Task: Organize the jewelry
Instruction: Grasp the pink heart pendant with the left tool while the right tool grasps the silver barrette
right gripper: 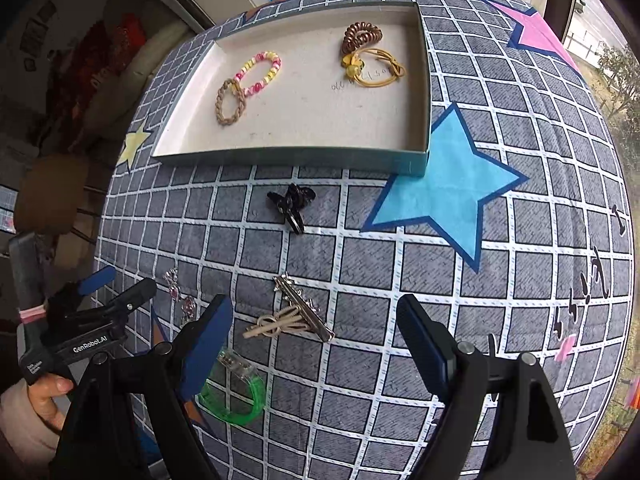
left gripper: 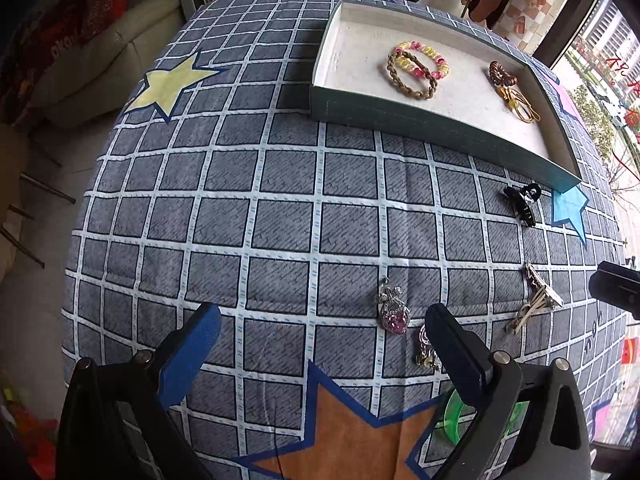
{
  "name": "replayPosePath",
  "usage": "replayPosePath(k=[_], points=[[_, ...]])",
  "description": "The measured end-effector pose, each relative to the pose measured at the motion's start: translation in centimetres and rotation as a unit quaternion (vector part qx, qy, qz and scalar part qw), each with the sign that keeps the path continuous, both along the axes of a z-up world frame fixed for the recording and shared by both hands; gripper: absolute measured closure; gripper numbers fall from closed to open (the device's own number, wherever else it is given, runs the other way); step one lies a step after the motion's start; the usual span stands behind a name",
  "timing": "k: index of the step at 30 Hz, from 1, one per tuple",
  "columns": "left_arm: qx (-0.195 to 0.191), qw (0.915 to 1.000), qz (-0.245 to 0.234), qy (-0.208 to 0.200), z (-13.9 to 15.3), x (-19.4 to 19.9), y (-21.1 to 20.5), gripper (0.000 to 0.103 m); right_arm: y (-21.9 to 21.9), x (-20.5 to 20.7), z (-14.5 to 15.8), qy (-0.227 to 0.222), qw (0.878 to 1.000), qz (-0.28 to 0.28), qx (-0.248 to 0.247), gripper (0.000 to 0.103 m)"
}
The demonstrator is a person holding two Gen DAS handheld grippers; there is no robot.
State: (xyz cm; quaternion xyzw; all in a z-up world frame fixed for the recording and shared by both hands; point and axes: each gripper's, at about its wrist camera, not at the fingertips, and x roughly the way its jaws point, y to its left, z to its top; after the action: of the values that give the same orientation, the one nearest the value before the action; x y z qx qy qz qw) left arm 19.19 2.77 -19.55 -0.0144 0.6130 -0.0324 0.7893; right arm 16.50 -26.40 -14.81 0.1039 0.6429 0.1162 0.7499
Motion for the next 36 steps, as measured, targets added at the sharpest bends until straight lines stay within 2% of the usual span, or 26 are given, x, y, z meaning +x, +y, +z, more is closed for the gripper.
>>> replayPosePath(k=[7,13,19,21,23,27,31,33,35,36], points=[[-0.013,0.9997,0.01,0.017,-1.5,-0.6,-0.1,0.0,0.6,-2.2,-2.0,0.015,0.997,0.039,-0.059,0.018],[-0.012,0.9998,0.003,0.014,-2.1,-0.4,-0.5,0.0,1.2,-2.8,-3.3,0.021,0.994,0.057,-0.091,0.026],[-0.005,0.9999,-0.005,0.01,-2.7,0.0,-1.2,0.001,2.3,-2.3,-3.5,0.004,0.989,0.084,-0.121,0.029],[-0.001,0.9999,-0.009,0.008,-2.6,0.3,-1.4,0.004,3.3,-1.9,-3.5,-0.002,0.986,0.1,-0.136,0.031],[0.001,0.9999,-0.015,0.008,-2.5,0.6,-2.0,0.004,4.0,-1.7,-3.5,-0.01,0.982,0.116,-0.149,0.036],[0.011,0.9995,-0.031,0.0,-2.1,0.9,-3.5,0.019,5.3,-1.4,-3.4,-0.02,0.978,0.135,-0.157,0.044],[0.011,0.9988,-0.047,-0.007,-1.7,0.6,-5.6,0.034,6.3,-1.2,-3.2,-0.021,0.978,0.141,-0.155,0.057],[0.01,0.9983,-0.056,-0.012,-1.4,0.6,-7.1,0.052,6.7,-1.1,-3.1,-0.021,0.977,0.143,-0.155,0.063],[0.004,0.9978,-0.064,-0.016,-1.1,0.7,-8.0,0.067,7.0,-1.1,-3.0,-0.02,0.978,0.141,-0.155,0.074],[-0.001,0.9978,-0.065,-0.015,-1.1,0.8,-8.2,0.067,7.5,-1.1,-3.1,-0.02,0.978,0.138,-0.155,0.078]])
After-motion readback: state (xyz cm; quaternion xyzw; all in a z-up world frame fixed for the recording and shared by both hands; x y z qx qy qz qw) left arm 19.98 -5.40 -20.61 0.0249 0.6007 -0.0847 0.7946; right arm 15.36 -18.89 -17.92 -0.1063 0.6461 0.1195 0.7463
